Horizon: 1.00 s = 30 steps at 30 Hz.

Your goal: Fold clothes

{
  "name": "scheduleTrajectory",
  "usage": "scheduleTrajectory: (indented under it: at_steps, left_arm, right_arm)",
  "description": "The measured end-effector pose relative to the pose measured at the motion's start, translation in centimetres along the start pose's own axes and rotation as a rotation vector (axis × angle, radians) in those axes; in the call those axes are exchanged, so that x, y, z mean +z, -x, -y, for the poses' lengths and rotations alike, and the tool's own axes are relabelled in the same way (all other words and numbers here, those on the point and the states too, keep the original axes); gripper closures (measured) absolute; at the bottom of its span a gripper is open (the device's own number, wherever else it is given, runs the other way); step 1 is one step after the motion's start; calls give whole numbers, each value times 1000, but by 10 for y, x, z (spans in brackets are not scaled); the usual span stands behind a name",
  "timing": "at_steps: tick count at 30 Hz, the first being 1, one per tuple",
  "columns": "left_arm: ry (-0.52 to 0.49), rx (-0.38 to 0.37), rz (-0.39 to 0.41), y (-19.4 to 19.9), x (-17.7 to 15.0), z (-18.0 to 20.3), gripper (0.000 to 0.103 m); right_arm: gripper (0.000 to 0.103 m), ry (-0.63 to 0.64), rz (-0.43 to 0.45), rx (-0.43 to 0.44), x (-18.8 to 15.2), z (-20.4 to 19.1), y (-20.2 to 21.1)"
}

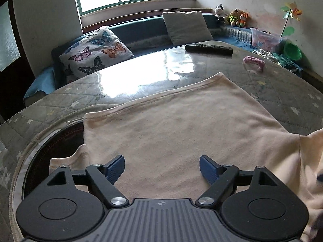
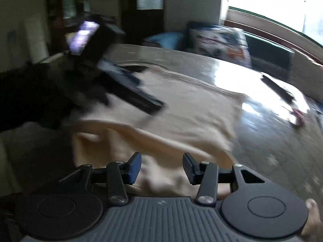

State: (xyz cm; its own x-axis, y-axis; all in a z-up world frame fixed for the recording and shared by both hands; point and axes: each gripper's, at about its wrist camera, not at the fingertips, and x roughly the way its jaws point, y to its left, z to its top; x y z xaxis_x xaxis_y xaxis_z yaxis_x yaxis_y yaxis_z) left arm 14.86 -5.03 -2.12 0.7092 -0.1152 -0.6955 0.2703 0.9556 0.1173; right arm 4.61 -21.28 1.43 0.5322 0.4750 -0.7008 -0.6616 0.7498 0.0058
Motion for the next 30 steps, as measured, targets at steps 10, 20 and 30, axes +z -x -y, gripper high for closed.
scheduleTrajectory:
  at_steps: [10,20,30]
  left_arm:
    - [11,0,-2,-1,0,-1,17]
    - [17,5,9,-3,-2,-2,12]
    - [-8,36,50,4,-11,5,11]
  right_arm:
    - [78,148,-14,70,10,-43,-43]
    - [101,219,-49,128,2,-54,-29]
    - [95,179,-43,142,-6,-54,-18]
